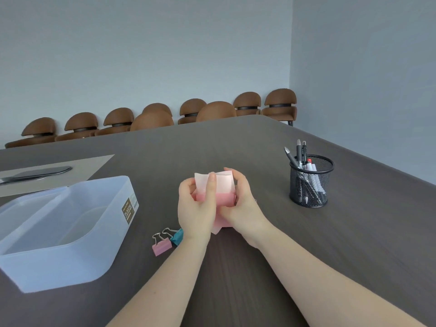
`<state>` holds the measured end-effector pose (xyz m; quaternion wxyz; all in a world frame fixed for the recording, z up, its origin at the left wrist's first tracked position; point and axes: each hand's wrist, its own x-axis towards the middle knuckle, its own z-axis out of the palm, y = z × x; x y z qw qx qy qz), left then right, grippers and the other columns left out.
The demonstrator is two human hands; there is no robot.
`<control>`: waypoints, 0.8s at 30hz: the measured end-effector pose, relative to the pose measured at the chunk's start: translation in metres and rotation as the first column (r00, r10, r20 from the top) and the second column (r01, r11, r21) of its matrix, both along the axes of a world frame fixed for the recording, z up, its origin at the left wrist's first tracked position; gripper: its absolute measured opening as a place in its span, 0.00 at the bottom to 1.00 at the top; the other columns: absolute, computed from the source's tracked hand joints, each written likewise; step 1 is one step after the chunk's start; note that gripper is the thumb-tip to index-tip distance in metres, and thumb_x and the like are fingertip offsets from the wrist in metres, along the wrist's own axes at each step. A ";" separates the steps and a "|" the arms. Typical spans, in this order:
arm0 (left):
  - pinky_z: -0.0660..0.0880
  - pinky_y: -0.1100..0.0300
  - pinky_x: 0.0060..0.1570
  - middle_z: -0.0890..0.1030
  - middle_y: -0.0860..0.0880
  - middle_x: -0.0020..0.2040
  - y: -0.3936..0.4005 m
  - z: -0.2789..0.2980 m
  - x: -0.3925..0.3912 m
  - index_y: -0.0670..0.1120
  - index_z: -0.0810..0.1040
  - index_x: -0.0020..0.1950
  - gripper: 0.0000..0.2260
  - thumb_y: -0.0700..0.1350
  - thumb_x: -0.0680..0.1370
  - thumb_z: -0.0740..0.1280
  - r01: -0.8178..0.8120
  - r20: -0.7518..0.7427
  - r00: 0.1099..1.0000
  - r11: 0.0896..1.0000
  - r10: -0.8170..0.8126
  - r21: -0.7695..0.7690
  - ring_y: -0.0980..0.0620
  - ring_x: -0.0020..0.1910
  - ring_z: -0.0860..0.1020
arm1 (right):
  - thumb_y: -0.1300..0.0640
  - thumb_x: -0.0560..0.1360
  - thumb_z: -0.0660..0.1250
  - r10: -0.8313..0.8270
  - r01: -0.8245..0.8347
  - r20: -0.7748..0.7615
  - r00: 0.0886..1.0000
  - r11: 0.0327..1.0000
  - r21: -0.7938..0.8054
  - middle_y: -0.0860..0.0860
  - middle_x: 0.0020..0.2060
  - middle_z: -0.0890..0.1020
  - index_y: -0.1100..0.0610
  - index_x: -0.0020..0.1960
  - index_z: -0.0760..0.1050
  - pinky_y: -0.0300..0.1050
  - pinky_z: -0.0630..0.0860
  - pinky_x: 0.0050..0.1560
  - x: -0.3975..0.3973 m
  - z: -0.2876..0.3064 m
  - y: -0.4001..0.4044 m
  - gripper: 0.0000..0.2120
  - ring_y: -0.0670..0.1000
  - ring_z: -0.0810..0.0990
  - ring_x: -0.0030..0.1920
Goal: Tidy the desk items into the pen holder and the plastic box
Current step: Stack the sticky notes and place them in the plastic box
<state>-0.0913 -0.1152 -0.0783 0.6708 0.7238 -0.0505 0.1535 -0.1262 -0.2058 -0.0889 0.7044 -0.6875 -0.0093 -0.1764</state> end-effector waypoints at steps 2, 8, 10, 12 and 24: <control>0.75 0.55 0.51 0.79 0.57 0.48 0.000 0.000 0.002 0.53 0.72 0.56 0.20 0.62 0.71 0.68 -0.023 0.026 0.999 1.000 0.023 0.017 0.53 0.50 0.79 | 0.71 0.71 0.67 0.024 -0.024 0.009 1.000 1.000 -0.019 0.45 0.51 0.78 0.41 0.69 0.60 0.48 0.82 0.47 -0.002 0.001 0.000 0.37 0.43 0.81 0.46; 0.72 0.59 0.43 0.77 0.56 0.41 0.009 0.000 0.003 0.48 0.75 0.46 0.13 0.58 0.75 0.66 0.049 0.093 0.994 0.998 -0.052 0.041 0.53 0.43 0.77 | 0.70 0.70 0.67 -0.015 0.014 -0.012 1.000 0.996 -0.087 0.51 0.53 0.80 0.36 0.67 0.60 0.49 0.82 0.47 0.006 -0.002 0.003 0.37 0.49 0.82 0.49; 0.73 0.58 0.44 0.78 0.52 0.45 0.010 -0.003 0.003 0.50 0.74 0.43 0.10 0.56 0.76 0.66 0.098 0.078 0.993 0.994 -0.094 -0.045 0.53 0.45 0.78 | 0.71 0.71 0.66 -0.019 0.018 -0.002 1.000 0.997 -0.079 0.48 0.52 0.80 0.37 0.67 0.61 0.48 0.82 0.47 0.007 -0.003 0.005 0.37 0.46 0.82 0.46; 0.73 0.58 0.46 0.77 0.54 0.46 0.010 -0.001 0.003 0.53 0.72 0.44 0.06 0.53 0.78 0.65 0.110 0.067 0.993 0.987 -0.102 -0.120 0.57 0.45 0.78 | 0.73 0.71 0.63 -0.019 0.020 0.021 1.000 0.999 -0.044 0.45 0.54 0.79 0.39 0.66 0.63 0.43 0.82 0.44 0.007 -0.002 0.005 0.35 0.41 0.81 0.45; 0.71 0.46 0.65 0.81 0.52 0.58 0.014 0.006 0.006 0.55 0.78 0.57 0.34 0.75 0.63 0.56 0.172 -0.256 0.928 0.921 -0.271 -0.350 0.49 0.61 0.78 | 0.72 0.70 0.55 -0.025 0.026 -0.103 0.994 1.000 0.006 0.48 0.50 0.80 0.47 0.58 0.69 0.40 0.82 0.41 0.005 0.001 0.004 0.25 0.48 0.79 0.50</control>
